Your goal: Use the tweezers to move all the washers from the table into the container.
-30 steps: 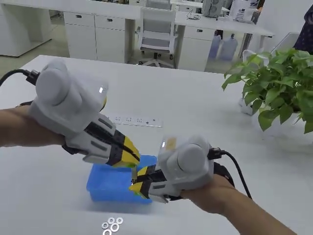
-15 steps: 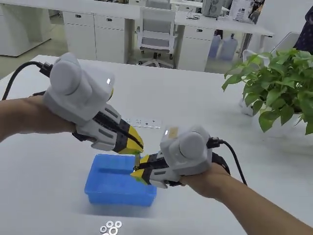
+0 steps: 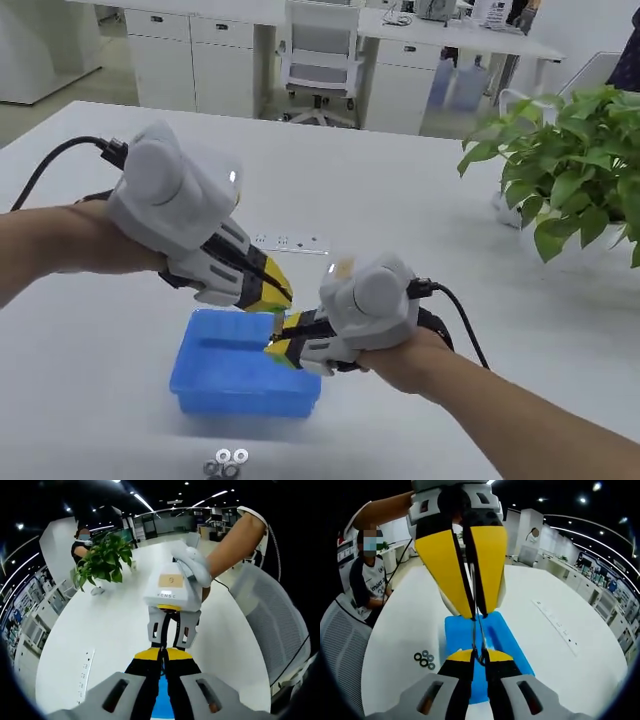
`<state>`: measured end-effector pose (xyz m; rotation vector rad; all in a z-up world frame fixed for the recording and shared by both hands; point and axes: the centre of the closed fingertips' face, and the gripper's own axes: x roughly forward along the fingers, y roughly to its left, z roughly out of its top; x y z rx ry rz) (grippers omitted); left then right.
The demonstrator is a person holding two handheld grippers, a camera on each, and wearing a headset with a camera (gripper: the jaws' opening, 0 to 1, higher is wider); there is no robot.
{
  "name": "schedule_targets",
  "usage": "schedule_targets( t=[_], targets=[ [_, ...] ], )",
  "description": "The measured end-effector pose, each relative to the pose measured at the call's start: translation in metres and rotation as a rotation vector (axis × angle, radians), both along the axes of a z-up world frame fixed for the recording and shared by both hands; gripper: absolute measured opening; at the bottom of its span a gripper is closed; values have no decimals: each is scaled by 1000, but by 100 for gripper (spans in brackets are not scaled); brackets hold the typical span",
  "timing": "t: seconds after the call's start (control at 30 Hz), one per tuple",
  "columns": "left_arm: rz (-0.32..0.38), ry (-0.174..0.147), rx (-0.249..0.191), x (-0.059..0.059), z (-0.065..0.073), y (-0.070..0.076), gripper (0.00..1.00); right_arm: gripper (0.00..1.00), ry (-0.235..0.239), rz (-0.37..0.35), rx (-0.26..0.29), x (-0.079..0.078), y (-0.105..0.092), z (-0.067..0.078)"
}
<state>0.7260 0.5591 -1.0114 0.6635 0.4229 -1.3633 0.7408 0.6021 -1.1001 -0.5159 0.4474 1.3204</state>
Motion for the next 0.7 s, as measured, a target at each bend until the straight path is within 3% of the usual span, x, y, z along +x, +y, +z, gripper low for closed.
schedule_targets(
  t=[0.43, 0.7],
  targets=[
    [34, 59, 10, 18, -36, 4, 6, 10, 71, -16, -38, 13, 0, -36],
    [46, 98, -1, 19, -51, 6, 6, 10, 83, 2, -83, 11, -1, -52]
  ],
)
